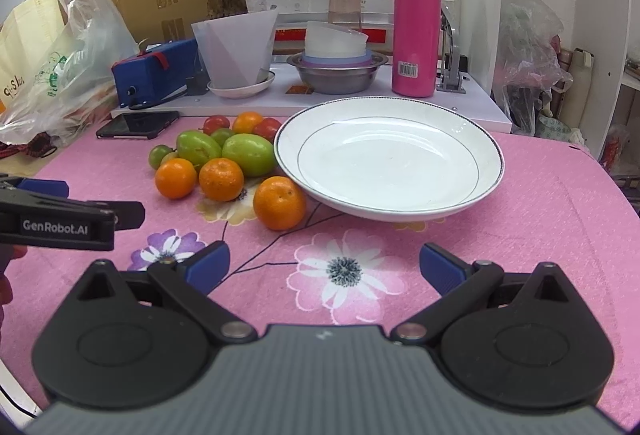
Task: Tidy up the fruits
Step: 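Move both tools toward the oranges beside the white plate, then close the left tool on an orange while the right tool grasps another orange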
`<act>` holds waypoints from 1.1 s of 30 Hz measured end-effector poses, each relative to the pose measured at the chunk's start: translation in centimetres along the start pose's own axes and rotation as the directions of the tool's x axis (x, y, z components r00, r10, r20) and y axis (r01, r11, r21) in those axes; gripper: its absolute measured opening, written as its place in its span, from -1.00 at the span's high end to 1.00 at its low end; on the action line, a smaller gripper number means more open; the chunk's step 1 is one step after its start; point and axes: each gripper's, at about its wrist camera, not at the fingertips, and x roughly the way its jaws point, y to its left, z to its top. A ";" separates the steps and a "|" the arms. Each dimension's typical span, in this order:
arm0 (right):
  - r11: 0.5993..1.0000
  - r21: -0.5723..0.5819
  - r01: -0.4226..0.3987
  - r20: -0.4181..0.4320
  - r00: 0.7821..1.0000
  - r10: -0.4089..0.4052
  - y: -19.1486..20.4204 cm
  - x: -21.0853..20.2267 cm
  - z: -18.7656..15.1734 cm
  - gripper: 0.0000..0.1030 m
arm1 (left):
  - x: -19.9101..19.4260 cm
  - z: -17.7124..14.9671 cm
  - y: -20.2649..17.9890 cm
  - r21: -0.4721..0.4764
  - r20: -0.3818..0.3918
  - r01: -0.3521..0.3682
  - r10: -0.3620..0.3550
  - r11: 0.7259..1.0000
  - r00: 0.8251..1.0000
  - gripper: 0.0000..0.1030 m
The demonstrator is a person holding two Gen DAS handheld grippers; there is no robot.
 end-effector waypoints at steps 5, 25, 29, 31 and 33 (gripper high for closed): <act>1.000 0.010 -0.020 0.023 1.000 0.019 -0.1 0.3 -0.1 -1.00 | 0.6 0.2 0.2 0.009 0.006 0.014 -0.014 1.000 1.000 -1.00; 0.991 0.060 -0.124 -0.023 0.992 0.125 0.4 4.6 1.5 -0.38 | 3.8 2.4 1.5 0.026 -0.016 0.223 -0.223 0.974 0.975 -0.55; 0.987 0.074 -0.144 -0.020 0.989 0.146 0.6 5.2 1.9 -0.27 | 4.4 2.7 1.5 0.024 -0.028 0.242 -0.241 0.970 0.970 -0.25; 0.987 0.074 -0.146 -0.017 0.989 0.147 0.9 5.4 2.0 0.02 | 4.5 2.9 1.5 0.022 -0.026 0.252 -0.252 0.967 0.968 -0.12; 0.986 0.078 -0.147 -0.012 0.989 0.148 1.0 5.5 2.2 0.03 | 4.8 3.1 1.3 0.027 -0.028 0.264 -0.263 0.964 0.964 -0.06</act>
